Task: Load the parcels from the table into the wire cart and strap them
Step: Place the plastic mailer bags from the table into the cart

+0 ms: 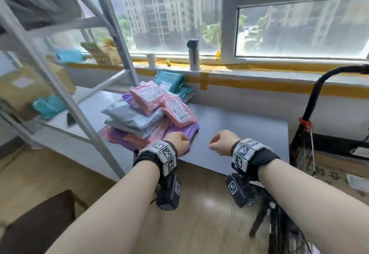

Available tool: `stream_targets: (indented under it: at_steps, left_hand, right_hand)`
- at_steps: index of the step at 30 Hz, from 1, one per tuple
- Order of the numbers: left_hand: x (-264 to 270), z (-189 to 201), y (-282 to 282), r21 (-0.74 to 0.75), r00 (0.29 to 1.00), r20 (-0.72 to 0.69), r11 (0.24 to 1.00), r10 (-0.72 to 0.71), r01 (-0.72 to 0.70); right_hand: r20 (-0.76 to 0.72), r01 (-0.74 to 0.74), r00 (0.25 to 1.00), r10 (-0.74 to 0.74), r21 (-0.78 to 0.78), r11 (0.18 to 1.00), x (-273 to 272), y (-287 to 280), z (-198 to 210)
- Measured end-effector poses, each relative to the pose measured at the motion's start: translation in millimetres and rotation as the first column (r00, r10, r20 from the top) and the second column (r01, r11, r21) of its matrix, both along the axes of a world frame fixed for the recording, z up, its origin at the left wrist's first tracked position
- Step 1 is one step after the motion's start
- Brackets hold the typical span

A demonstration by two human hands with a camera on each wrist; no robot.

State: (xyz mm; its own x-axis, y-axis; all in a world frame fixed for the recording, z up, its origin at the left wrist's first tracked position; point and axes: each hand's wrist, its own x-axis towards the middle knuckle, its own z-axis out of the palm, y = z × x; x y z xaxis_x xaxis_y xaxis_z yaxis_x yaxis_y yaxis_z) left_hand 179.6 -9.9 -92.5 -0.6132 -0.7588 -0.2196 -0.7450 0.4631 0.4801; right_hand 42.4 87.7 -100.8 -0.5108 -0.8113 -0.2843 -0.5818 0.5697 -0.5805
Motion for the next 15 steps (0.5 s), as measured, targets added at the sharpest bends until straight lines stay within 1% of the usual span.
stream_targets:
  at_steps: [2, 4, 7, 12, 15]
  left_hand:
    - [18.0, 3.4, -19.8, -0.011, 0.998, -0.033, 0.999, 0.049, -0.049]
    - [25.1, 3.3, -34.2, -0.016, 0.993, -0.072, 0.995, 0.096, -0.097]
    - [29.1, 4.4, -60.3, -0.027, 0.988, -0.075, 0.99, 0.136, -0.138]
    - [13.3, 7.1, -112.3, -0.066, 0.99, -0.041, 0.989, 0.132, -0.134]
    - [-7.2, 7.6, -154.6, -0.086, 0.981, -0.058, 0.978, 0.186, -0.191]
  right_hand:
    - [-0.021, -0.036, 0.999, 0.036, -0.013, 0.999, 11.9, -23.0, 6.2]
    - [-0.032, -0.062, 0.998, 0.061, -0.024, 0.998, 15.2, -37.0, 10.1]
    - [-0.015, -0.076, 0.997, 0.076, -0.043, 0.996, 13.6, -70.7, 12.4]
    - [-0.013, -0.083, 0.997, 0.082, -0.071, 0.994, -7.6, -134.1, 2.2]
    - [-0.032, -0.087, 0.996, 0.085, -0.069, 0.994, -32.8, -179.5, -4.6]
